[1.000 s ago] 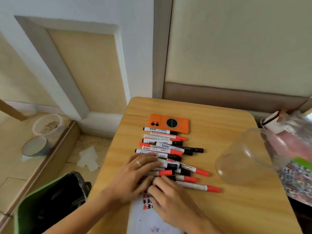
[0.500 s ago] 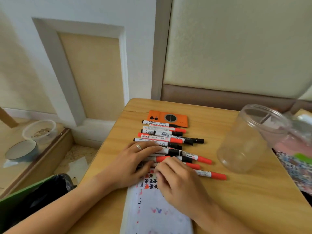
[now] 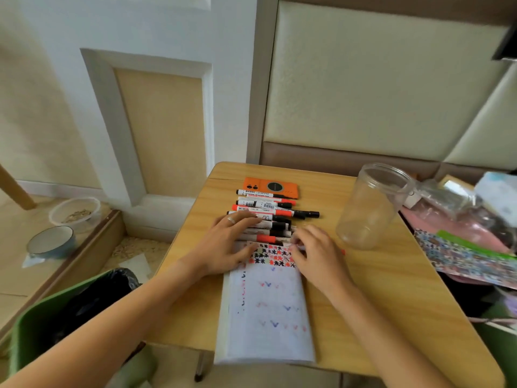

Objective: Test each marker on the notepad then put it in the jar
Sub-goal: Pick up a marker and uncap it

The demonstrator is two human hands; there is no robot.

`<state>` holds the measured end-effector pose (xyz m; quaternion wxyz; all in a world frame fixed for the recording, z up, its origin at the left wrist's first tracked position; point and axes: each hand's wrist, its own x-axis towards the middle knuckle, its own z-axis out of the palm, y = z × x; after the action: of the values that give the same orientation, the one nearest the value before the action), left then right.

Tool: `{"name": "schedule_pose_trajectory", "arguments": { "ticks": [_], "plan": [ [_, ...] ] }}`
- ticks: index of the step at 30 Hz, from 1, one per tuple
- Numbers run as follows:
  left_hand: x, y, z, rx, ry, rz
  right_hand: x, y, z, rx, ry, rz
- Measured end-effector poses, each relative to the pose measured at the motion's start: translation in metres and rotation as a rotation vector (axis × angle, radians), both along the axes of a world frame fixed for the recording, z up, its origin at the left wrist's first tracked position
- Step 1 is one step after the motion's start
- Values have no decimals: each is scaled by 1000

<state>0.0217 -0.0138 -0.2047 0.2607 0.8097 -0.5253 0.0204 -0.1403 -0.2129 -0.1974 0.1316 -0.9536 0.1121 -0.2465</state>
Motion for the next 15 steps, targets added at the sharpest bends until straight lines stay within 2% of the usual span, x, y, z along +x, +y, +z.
{"name": "schedule_pose_trajectory", "arguments": {
  "ticks": [5,10,15],
  "plan": [
    [-12,11,-5,61,-40,57,-15,-4,-1,-6,63,-113],
    [-20,17,-9,-29,-34,85,-18,-10,6,-90,141,-125],
    [-22,16,-9,-140,-175,-100,-15,-15,10,-136,192,-70]
  ]
}}
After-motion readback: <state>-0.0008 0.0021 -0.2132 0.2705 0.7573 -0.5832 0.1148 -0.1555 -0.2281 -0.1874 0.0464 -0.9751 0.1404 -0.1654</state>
